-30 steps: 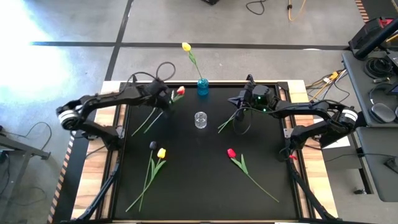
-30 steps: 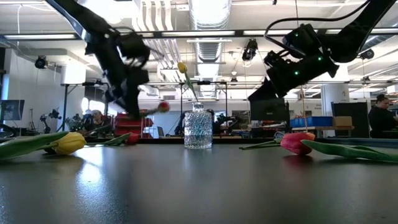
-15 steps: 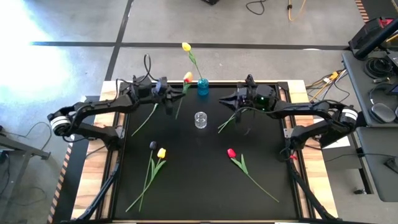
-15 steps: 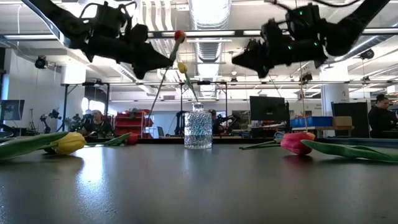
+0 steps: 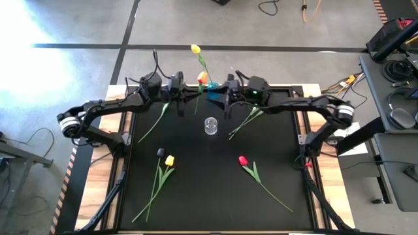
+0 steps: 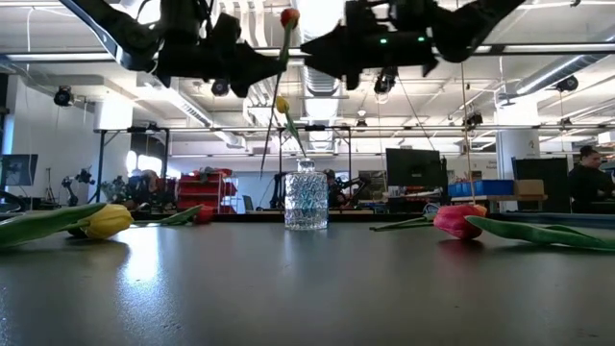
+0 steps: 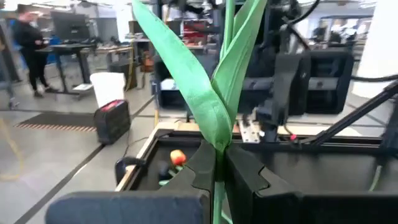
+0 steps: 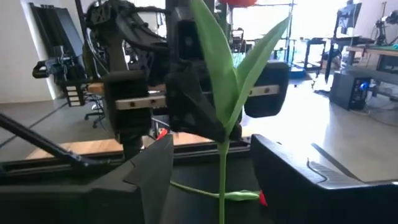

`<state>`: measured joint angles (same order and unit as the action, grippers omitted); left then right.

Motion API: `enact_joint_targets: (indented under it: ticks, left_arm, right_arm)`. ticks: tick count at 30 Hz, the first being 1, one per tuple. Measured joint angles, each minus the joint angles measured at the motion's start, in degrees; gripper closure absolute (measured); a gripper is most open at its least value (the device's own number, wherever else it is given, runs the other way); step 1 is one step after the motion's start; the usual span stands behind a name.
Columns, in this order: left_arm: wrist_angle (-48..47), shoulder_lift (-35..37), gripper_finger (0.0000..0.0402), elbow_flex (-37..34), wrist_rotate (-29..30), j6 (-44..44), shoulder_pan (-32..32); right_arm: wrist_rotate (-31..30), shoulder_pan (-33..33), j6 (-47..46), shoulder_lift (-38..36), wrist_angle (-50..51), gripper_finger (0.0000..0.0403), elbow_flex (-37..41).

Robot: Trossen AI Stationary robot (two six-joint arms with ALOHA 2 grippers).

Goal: Sort flowers into vase by color
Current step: Put the left orange tulip into the blue vase

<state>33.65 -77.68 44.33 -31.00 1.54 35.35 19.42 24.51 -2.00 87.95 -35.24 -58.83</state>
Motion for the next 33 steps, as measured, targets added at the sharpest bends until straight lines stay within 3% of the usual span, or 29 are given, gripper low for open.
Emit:
enact_joint_targets:
  ticks: [5,10,14,18,22,28,33]
  left_arm:
    - [0.1,-0.4,0.04,0.1,-0.2,1.0,0.0]
    - [0.3,-0.4,0.04,-0.1,-0.2,1.3,0.0]
    - [0.3,-0.4,0.04,-0.1,-0.1,1.6,0.0]
    - [0.4,-0.4,0.0394,-0.1,0.0,1.6,0.0]
    - [1.1,-0.4,0.0367,-0.1,0.0,1.6,0.0]
    - [1.0,-0.4,0.0311,-0.9,0.7,1.0,0.1]
    - [1.0,-0.4,0.0262,-3.4,6.6,2.1,0.2]
  right_arm:
    - [0.0,0.0,-0.4,5.4,2.1,0.0179,-7.6]
    - [-0.1,-0.2,-0.4,7.9,2.7,0.0191,-11.2]
    - [-0.9,-0.4,-0.2,8.0,2.3,0.0231,-11.9]
    - [-4.0,-0.9,1.6,7.6,2.6,0.0308,-11.8]
    - [-4.4,-1.5,3.6,7.4,2.3,0.0381,-11.8]
    - [-4.6,-1.1,5.0,6.3,2.6,0.0388,-11.8]
    - [-6.0,-0.5,8.6,3.1,4.9,0.0388,-11.8]
